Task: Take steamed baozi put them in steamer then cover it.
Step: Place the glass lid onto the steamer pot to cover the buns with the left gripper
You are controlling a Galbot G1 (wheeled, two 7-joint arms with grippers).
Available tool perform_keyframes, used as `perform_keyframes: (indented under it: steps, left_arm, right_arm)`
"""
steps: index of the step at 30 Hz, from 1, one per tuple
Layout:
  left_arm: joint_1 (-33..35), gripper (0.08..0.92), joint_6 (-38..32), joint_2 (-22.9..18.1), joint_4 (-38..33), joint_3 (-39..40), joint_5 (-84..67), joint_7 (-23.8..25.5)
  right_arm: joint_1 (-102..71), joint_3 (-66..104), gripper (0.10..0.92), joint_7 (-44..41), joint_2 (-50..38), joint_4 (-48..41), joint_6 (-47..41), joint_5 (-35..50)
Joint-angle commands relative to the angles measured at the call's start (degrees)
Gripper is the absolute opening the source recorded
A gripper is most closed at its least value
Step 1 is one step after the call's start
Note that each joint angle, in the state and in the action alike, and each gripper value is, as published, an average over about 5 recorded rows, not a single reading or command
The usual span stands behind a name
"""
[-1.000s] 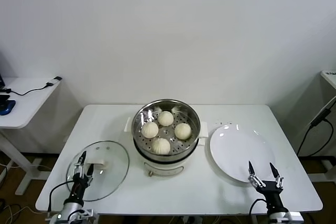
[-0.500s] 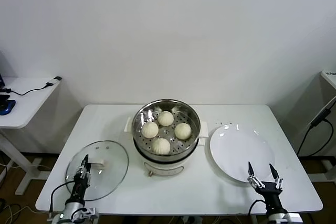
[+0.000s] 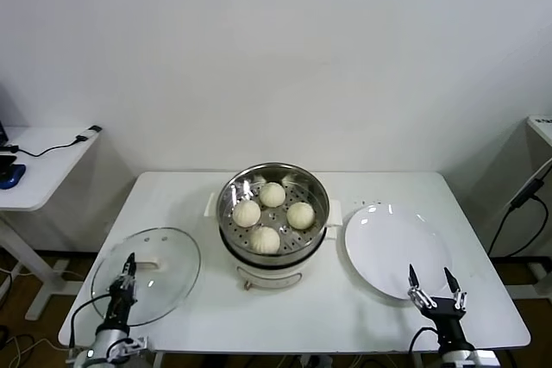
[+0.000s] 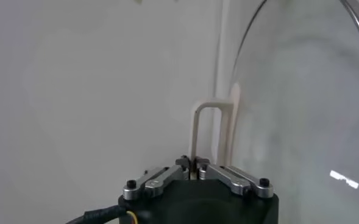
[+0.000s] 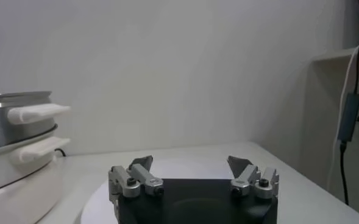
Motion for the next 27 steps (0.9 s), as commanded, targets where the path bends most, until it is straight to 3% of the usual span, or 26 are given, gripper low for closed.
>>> perform_keyframes:
  steps: [1,7,11,15,21,27]
  left_arm:
    - [0.21,0.138,6.44,8.17,-17.16,-3.72,-12.41,13.00]
    - [-3.13,0.138,16.13,15.95,-27.84,-4.67,-19.63,22.26]
    - [-5.60,0.138,23.90,17.00,-34.49,-0.61,-18.06,26.72]
    - [-9.09,0.138,31.70,14.27,-38.01,10.15,-11.02,28.98]
    - [-15.52,0.138,39.76,9.05,-37.15,25.94,-0.91,32.99]
    - [-21.54,0.138,43.69,3.59,-34.04,34.79,3.70,34.64]
  right_arm:
    - [-0.19,0.16,0.823,0.80,0.00,1.14,-0.47,-0.62]
    - [0.23,0.24,0.823,4.09,0.52,1.67,-2.45,-3.82]
    - [0.34,0.11,0.823,5.14,0.97,1.97,-2.91,-5.77]
    - [0.35,-0.11,0.823,5.82,1.55,2.55,-3.11,-6.95]
    - [0.58,-0.25,0.823,6.35,2.21,2.69,-2.66,-8.43]
    - [0.80,-0.16,0.823,6.81,2.78,2.51,-2.06,-8.92]
